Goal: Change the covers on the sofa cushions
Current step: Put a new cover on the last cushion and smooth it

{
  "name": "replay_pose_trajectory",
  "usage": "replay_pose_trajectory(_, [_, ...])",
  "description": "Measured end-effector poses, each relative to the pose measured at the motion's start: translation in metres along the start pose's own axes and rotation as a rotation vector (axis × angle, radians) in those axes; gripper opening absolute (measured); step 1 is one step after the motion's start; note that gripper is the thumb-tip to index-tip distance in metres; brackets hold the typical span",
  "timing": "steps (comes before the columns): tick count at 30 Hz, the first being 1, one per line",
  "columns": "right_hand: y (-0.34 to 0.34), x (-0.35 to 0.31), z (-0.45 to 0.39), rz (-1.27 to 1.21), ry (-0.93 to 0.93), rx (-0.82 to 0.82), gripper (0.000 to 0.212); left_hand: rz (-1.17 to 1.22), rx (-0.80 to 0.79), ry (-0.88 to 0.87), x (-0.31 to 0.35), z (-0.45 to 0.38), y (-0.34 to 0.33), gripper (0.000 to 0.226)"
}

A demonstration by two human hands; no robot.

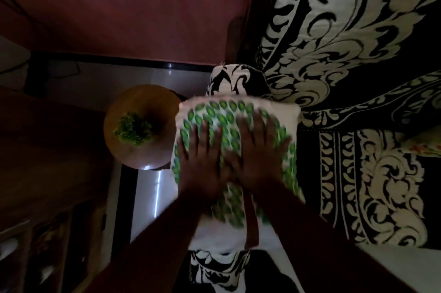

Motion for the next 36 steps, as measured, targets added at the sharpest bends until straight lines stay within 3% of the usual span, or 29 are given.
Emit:
replay_pose_trajectory(3, [-0.048, 0.051, 0.094, -0.106, -0.226, -0.272, 0.088, -0.011, -0.006, -0.244, 0.065, 0.077, -0.014, 0.071])
replay_pose_trajectory(5, [-0.06, 0.071, 0.104, -0.142, -0.342, -0.361, 0.089, -0.01, 0.023, -0.279, 0.082, 0.081, -0.018, 0.068])
replay_pose_trajectory(10, [-0.017, 0.028, -0.002, -0.087, -0.153, -0.076, 0.088, -0.056, -0.01, -0.124, 0.016, -0.014, -0.01, 0.084])
replay_pose_trajectory(15, [0.004, 0.003, -0.041, -0.077, -0.127, 0.012, 0.086, 0.035, -0.052, -0.1, -0.014, -0.05, -0.004, 0.088])
replay_pose_trajectory(21, [-0.034, 0.002, 0.09, -0.049, -0.144, -0.046, 0.095, 0.001, -0.124, -0.17, -0.007, 0.088, -0.028, 0.086])
replay_pose_trajectory(30, [0.009, -0.027, -0.056, -0.002, -0.089, 0.069, 0.098, 0.118, -0.033, -0.041, -0.052, -0.045, -0.021, 0.091])
replay_pose_trajectory(36, [-0.03, 0.01, 0.066, -0.024, -0.159, -0.08, 0.101, 0.016, -0.134, -0.126, 0.0, 0.069, -0.029, 0.087])
Point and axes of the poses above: each hand's wrist, its own z-axis away from the middle knuckle, its own y-axis out of the back of the hand, x = y × z, the point moved 7 cm from there along -z, towards the middle knuckle, and after that the axes turned 3 degrees about -y, right-handed, at the moved point
